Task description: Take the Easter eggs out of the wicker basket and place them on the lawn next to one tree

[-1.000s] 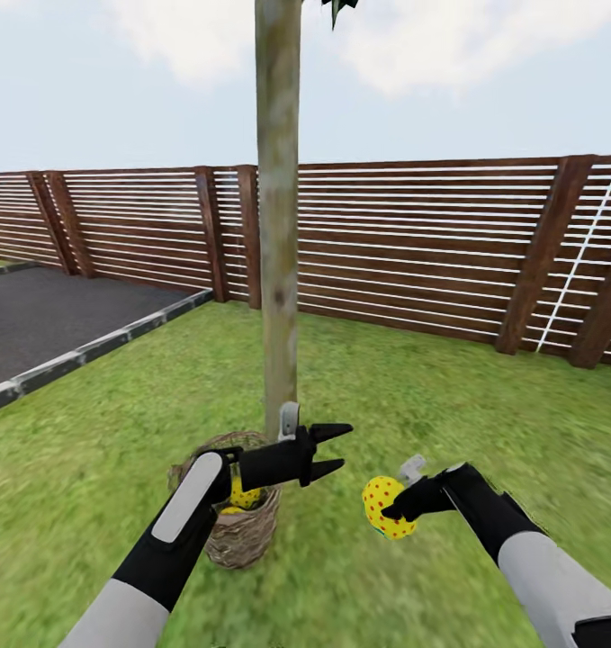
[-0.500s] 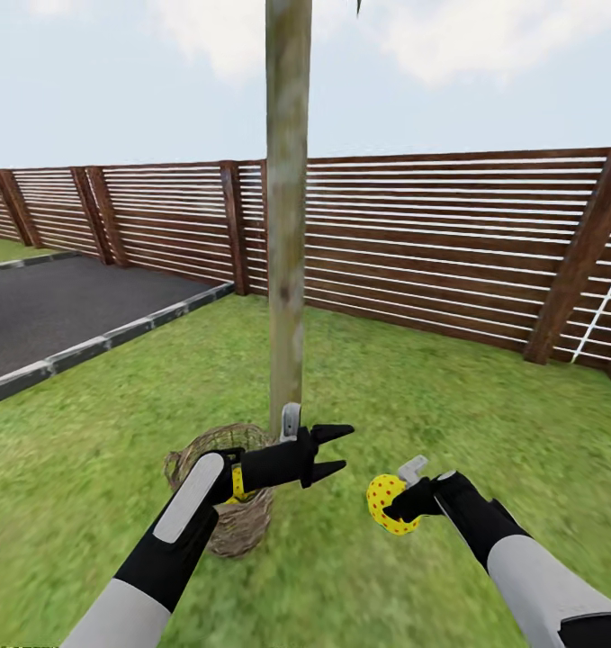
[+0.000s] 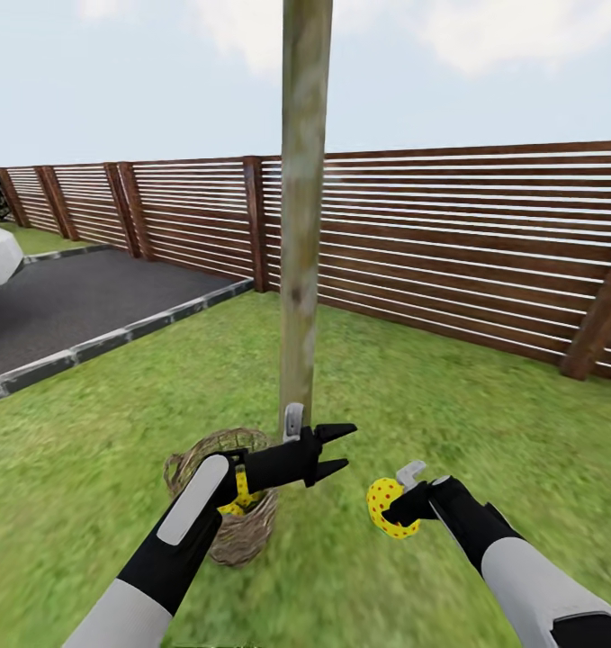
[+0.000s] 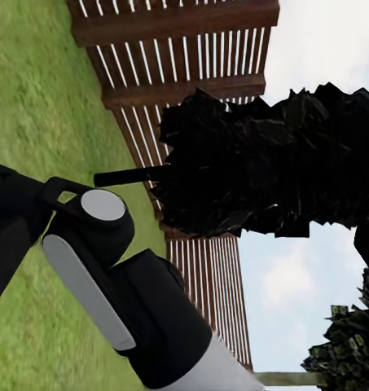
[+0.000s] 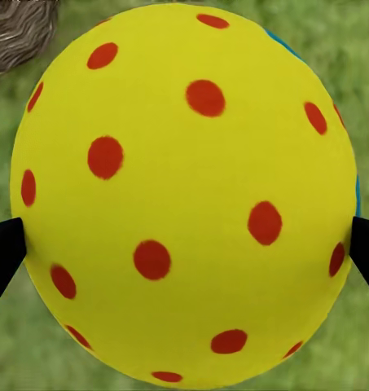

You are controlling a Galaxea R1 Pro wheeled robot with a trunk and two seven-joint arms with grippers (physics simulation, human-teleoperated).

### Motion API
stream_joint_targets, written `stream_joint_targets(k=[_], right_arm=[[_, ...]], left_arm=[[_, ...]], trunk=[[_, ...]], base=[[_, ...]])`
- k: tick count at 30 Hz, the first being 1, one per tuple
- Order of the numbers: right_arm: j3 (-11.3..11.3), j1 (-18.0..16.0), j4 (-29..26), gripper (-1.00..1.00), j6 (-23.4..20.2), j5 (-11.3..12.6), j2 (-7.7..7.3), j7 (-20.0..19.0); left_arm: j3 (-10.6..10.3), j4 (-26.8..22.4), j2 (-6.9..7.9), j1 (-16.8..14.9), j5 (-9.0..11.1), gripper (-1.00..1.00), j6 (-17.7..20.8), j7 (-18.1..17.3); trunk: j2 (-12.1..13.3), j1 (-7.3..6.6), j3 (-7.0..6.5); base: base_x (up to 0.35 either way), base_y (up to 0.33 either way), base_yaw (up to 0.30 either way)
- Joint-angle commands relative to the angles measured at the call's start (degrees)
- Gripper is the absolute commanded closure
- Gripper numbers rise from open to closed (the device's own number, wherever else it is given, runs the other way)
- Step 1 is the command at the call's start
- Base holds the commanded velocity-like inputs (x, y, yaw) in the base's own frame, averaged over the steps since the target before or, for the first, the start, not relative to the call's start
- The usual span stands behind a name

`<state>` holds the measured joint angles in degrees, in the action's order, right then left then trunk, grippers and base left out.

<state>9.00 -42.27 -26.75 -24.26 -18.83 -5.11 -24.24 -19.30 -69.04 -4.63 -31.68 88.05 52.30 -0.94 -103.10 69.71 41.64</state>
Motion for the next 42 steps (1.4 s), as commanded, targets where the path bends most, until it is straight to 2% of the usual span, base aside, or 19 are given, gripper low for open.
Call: stream_joint_targets(k=[1, 6, 11, 21, 23, 26, 30, 31, 34, 42], right_arm=[[0.15, 0.0, -0.15, 1.0, -0.2, -0.6, -0.01, -0.32], [0.15, 0.0, -0.11, 1.0, -0.26, -0.6, 0.48, -0.15], [0.15, 0.0, -0.06, 1.0, -0.19, -0.6, 0.79, 2.37], [0.15, 0.0, 0.03, 1.0, 0.05, -0.52, 0.87, 2.62], [0.08, 0.1, 0.64, 1.0, 0.79, -0.49, 1.48, 2.99], [0.06, 0.17, 2.1, 1.0, 1.14, -0.51, 2.29, 5.65], [0.06, 0.17, 2.45, 1.0, 3.14, -0.51, 2.6, 6.34], [0.06, 0.17, 2.48, 1.0, 3.26, -0.5, 2.88, 7.13], [0.06, 0.17, 2.53, 1.0, 3.4, -0.43, 3.3, 9.37], [0.06, 0.22, 3.61, 1.0, 3.43, -0.42, 3.44, 9.74]], left_arm=[[-0.02, -0.13, -0.04, -0.05, -0.07, -1.0, 0.17, -0.11], [-0.05, 0.1, -0.11, -0.05, 0.01, -1.0, 0.17, -0.12], [-0.04, 0.17, -0.11, -0.05, 0.01, -1.0, 0.17, -0.12], [-0.11, 0.22, -0.11, -0.05, 0.29, -1.0, 0.04, -0.12], [-0.12, 0.28, -0.11, -0.05, 0.35, -1.0, 0.0, -0.13], [-0.13, 0.31, -0.13, -0.05, 0.37, -1.0, 0.0, -0.14], [-0.13, 0.31, -0.2, -0.05, 0.37, -1.0, -1.28, -0.16], [-0.25, 0.31, -0.2, -0.05, 0.37, -1.0, -1.72, -0.17], [-2.84, 0.31, -0.19, -0.05, 0.44, -1.0, -2.67, -0.18], [-3.38, 0.31, -0.11, -0.05, 0.45, -1.0, -3.6, -0.2]], trunk=[[-0.03, -0.01, 0.07], [-0.03, -0.01, 0.17], [-0.03, -0.01, 0.29], [-0.03, -0.01, 0.52], [-0.03, -0.01, 0.57], [-0.03, -0.01, 0.64], [-0.03, -0.01, 0.76], [-0.03, -0.01, 0.8], [-0.03, -0.01, 0.92], [-0.03, -0.01, 1.22]], base=[[0.002, -0.247, 0.259], [0.018, -0.318, 0.285], [0.094, -0.329, 0.291], [0.104, -0.326, 0.291], [0.104, -0.325, 0.291], [0.104, -0.325, 0.291], [0.104, -0.325, 0.276], [0.104, -0.315, 0.265], [0.104, -0.309, 0.264], [0.104, -0.316, 0.263]])
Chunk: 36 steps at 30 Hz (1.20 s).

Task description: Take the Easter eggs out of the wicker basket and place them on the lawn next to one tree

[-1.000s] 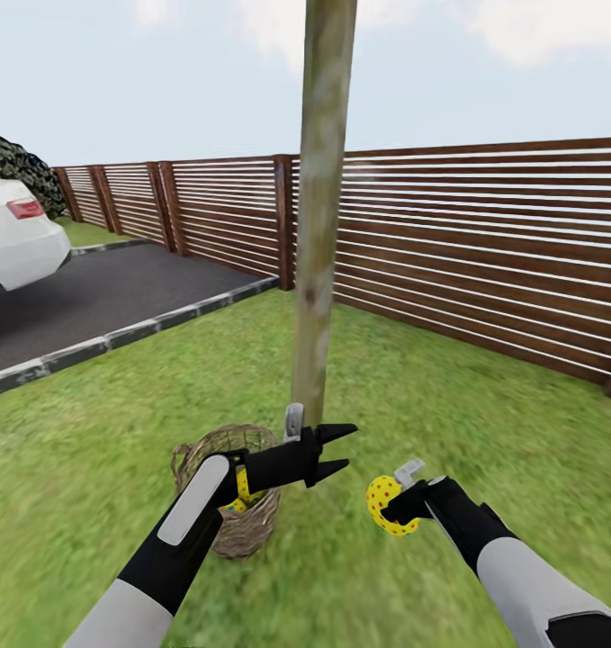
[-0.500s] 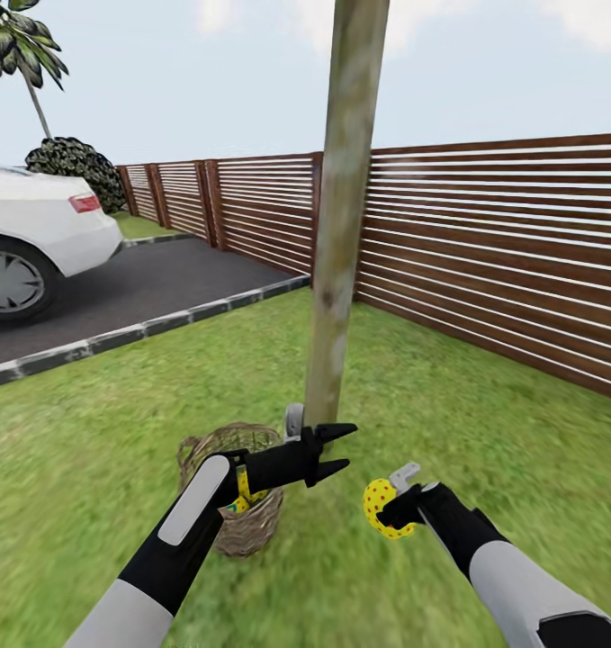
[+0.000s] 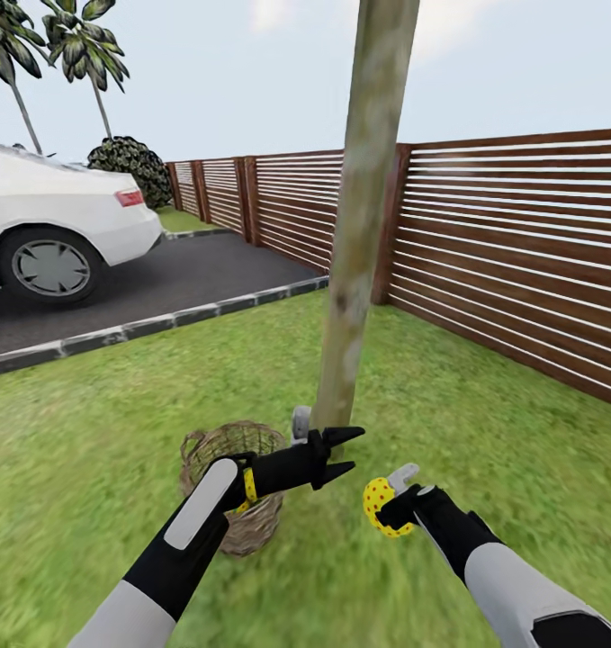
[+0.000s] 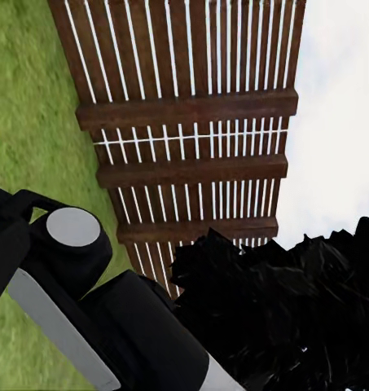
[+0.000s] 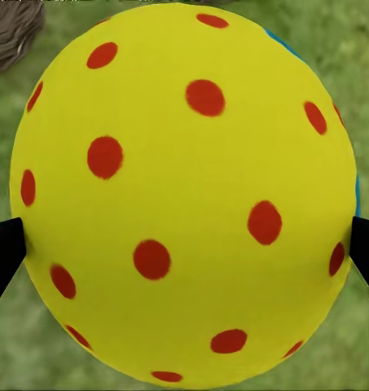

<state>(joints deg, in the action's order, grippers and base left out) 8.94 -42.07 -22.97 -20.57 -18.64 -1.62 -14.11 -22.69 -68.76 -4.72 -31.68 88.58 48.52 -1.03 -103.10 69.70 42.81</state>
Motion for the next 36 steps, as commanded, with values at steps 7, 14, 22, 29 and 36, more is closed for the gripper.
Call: stream_joint_targets(k=[7, 14, 22, 29, 36], right_arm=[[0.12, 0.05, 2.36, 1.0, -0.14, -0.76, -0.16, -0.47], [-0.08, 0.01, 1.86, 1.0, 4.19, -0.78, -0.27, -0.48], [-0.07, 0.03, 1.87, 1.0, 4.22, -0.78, -0.22, -0.39], [-0.13, 0.05, 1.86, 1.0, 4.3, -0.78, -0.2, 1.71], [-0.14, 0.05, 1.95, 1.0, 4.31, -0.78, -0.14, 3.48]], left_arm=[[0.02, 0.2, -0.05, -0.05, -0.16, -1.0, 0.18, -0.11], [0.01, 0.21, -0.03, -0.05, -0.14, -1.0, 0.18, -0.11], [-0.06, 0.24, -0.03, -0.05, -0.07, -1.0, 0.18, -0.11], [-0.06, 0.26, -0.06, -0.05, -0.13, -1.0, 0.11, -0.11], [-0.87, 0.21, -0.03, -0.02, -0.07, -1.0, -2.11, -0.13]], trunk=[[-0.03, 0.0, 0.1], [-0.03, 0.0, 0.14], [-0.03, 0.0, 0.67], [-0.03, 0.0, 1.17], [-0.03, 0.0, 1.66]], base=[[0.104, -0.299, 0.042], [0.017, -0.035, 0.013], [0.0, 0.0, 0.166], [0.0, 0.0, 0.176], [0.0, -0.003, 0.177]])
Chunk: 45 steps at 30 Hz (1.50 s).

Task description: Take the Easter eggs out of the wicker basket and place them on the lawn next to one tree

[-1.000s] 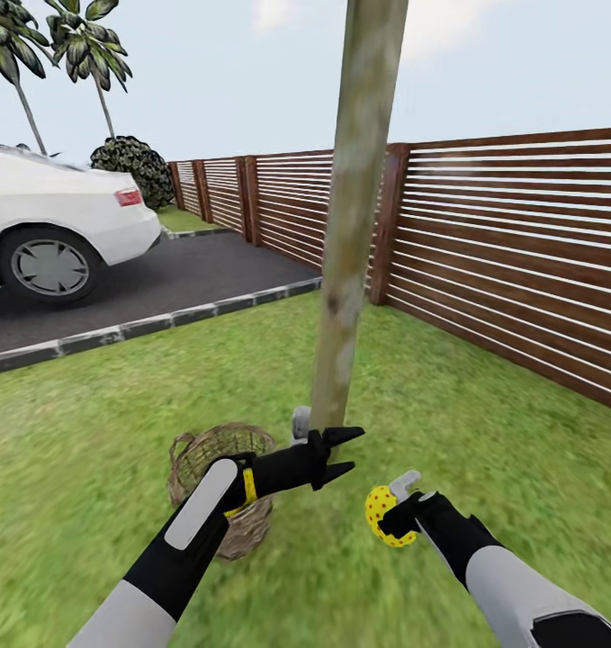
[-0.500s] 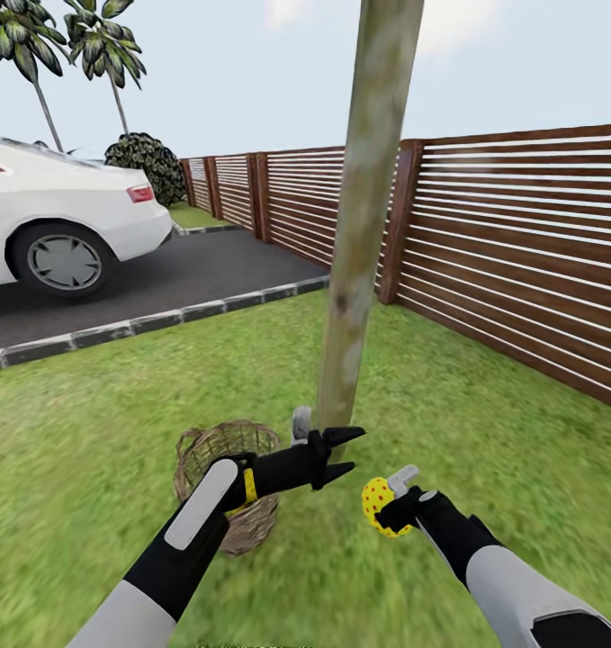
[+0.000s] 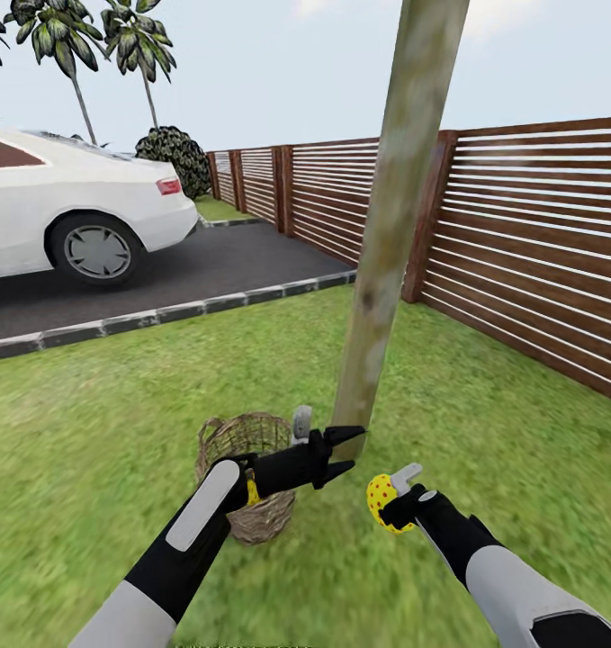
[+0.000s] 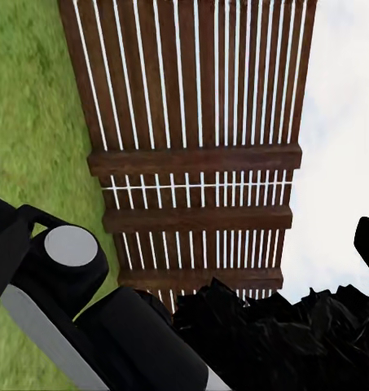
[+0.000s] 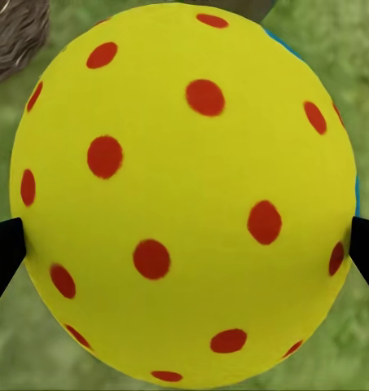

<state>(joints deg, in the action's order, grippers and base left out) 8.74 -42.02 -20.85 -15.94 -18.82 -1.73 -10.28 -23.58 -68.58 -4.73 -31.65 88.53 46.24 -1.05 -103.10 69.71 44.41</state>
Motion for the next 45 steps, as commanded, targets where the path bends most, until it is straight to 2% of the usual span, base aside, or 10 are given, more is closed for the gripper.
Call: stream_joint_targets(k=[1, 12, 15, 16, 19, 22, 26, 33, 39, 45], right_arm=[[0.06, 0.01, -0.15, 1.0, -0.32, -0.59, -0.03, -0.32], [0.1, 0.01, 0.27, 1.0, -0.21, -0.51, 0.05, 0.41], [0.13, 0.01, 0.27, 1.0, 1.79, -0.48, 0.06, 0.47], [0.13, 0.01, 0.04, 1.0, 2.0, -0.5, 0.3, 0.59], [0.13, 0.01, -0.15, 1.0, 2.12, -0.58, 3.13, 1.48], [0.13, 0.01, -0.3, 1.0, 3.34, -0.6, 4.86, 5.54], [0.13, 0.01, 0.09, 1.0, 8.9, -0.6, 5.41, 6.55], [0.09, 0.0, -0.58, 1.0, 9.36, -0.6, 6.3, 6.59], [0.05, -0.01, -0.51, 1.0, 9.43, -0.6, 6.3, 6.59], [-0.04, -0.06, -0.58, 1.0, 9.43, -0.54, 6.3, 7.02]], left_arm=[[-0.01, 0.03, -0.02, -0.04, -0.02, -1.0, 0.08, -0.1], [-0.07, 0.11, -0.02, -0.01, -0.1, -1.0, -0.1, -0.09], [-0.83, 0.06, -0.02, -0.02, -0.04, -1.0, -0.1, -0.09], [-1.01, 0.05, -0.02, -0.01, -0.03, -1.0, -0.1, -0.09], [-1.19, 0.04, -0.02, -0.02, 0.05, -1.0, -0.1, -0.17], [-1.21, 0.1, -0.02, 0.0, 0.06, -1.0, -0.1, -0.18], [-1.21, 0.11, -0.02, 0.01, 0.06, -1.0, -0.1, -0.18], [-1.28, 0.11, -0.02, 0.01, 0.02, -1.0, -0.1, -0.18], [-1.35, 0.11, -0.07, 0.01, -0.02, -1.0, -0.15, -0.18], [-3.78, 0.11, -0.35, 0.01, -0.02, -1.0, -3.2, -0.18]], trunk=[[-0.02, -0.01, 0.12], [-0.02, -0.01, 0.89], [-0.02, -0.01, 1.1], [-0.02, -0.01, 1.14], [-0.02, -0.01, 1.16], [-0.02, -0.01, 1.16], [-0.02, -0.01, 1.16], [-0.02, -0.01, 1.16], [-2.43, 1.31, 2.24], [-4.84, 2.63, 3.32]], base=[[0.0, -0.093, 0.177], [0.0, -0.292, 0.177], [0.0, -0.328, 0.181], [0.0, -0.327, 0.188], [0.0, -0.306, 0.053], [0.046, -0.254, 0.006], [0.07, -0.094, 0.0], [0.002, -0.003, 0.0], [0.0, 0.0, 0.0], [0.0, 0.0, 0.0]])
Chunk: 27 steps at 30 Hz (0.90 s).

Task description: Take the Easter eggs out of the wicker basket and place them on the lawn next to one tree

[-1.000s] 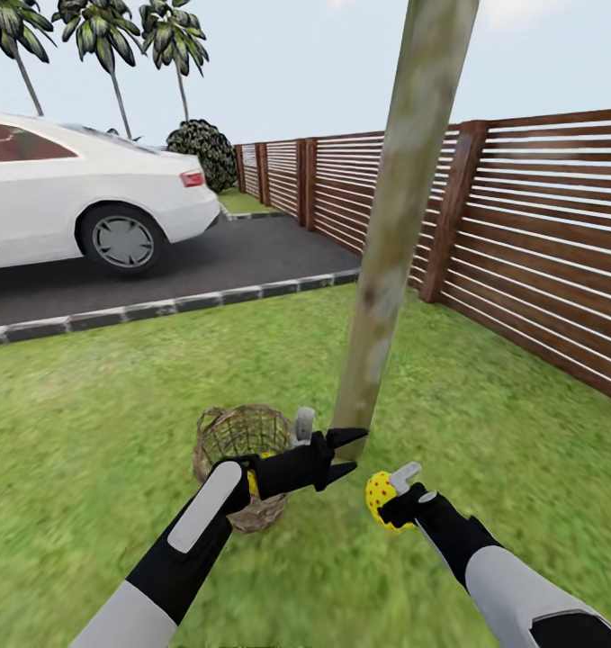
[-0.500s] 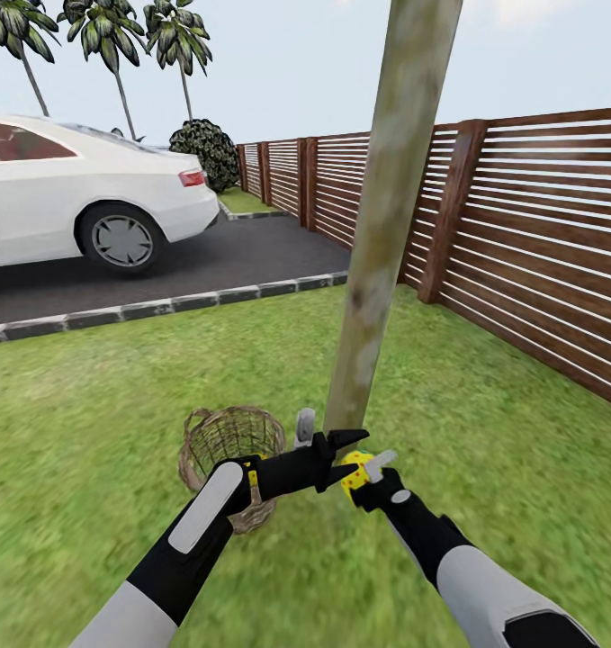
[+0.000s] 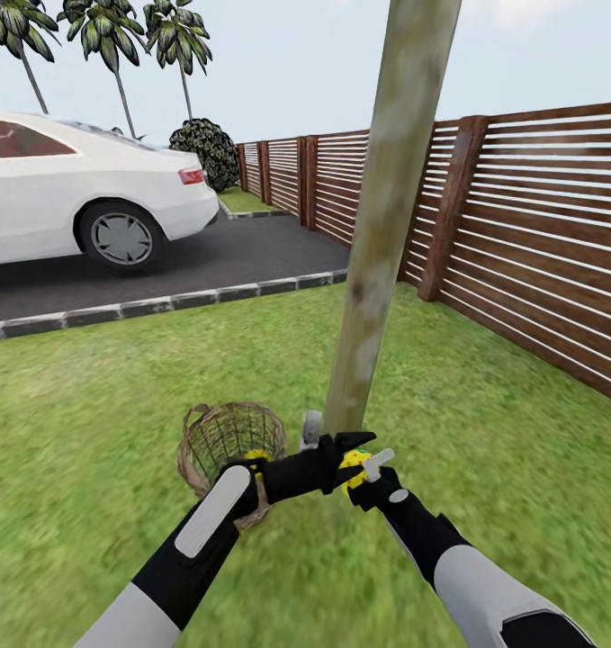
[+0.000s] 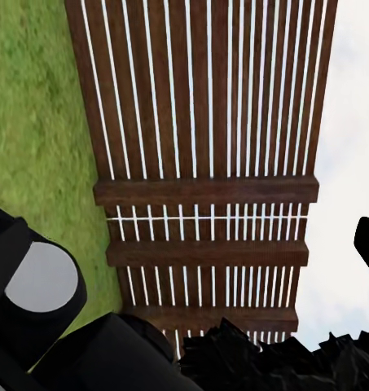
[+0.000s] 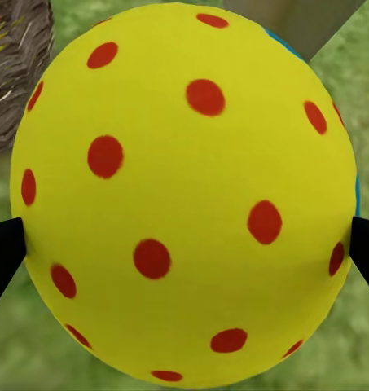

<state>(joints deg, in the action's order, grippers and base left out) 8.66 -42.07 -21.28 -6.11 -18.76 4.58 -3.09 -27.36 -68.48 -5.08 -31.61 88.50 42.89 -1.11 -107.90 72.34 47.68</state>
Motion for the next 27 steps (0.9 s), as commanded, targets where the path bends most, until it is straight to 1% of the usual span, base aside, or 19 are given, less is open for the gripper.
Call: stream_joint_targets(k=[1, 8, 15, 27], right_arm=[[0.04, 0.01, -0.14, 1.0, -0.4, -0.59, -0.01, -0.01], [0.04, -0.02, -0.13, 1.0, -0.4, -0.58, -0.01, 0.19], [0.04, -0.01, -0.08, 1.0, -0.4, -0.58, -0.01, 3.36], [0.13, -0.03, -0.17, 1.0, -0.45, -0.67, 0.01, 3.6]], left_arm=[[-0.44, 0.02, -0.02, -0.03, 0.0, -1.0, 0.0, -0.12], [-0.76, 0.01, -0.02, -0.03, 0.0, -1.0, -0.12, -0.12], [-0.76, 0.01, -0.02, -0.03, 0.0, -1.0, -0.11, -0.12], [-0.76, -0.07, 0.02, -0.03, 0.09, -1.0, -0.09, -0.12]], trunk=[[-0.44, 0.22, 0.23], [-3.24, 1.76, 1.49], [-6.05, 3.29, 2.75], [-10.87, 5.93, 4.9]], base=[[0.0, 0.0, 0.0], [0.0, 0.0, 0.0], [0.0, 0.0, 0.0], [0.0, 0.0, 0.0]])
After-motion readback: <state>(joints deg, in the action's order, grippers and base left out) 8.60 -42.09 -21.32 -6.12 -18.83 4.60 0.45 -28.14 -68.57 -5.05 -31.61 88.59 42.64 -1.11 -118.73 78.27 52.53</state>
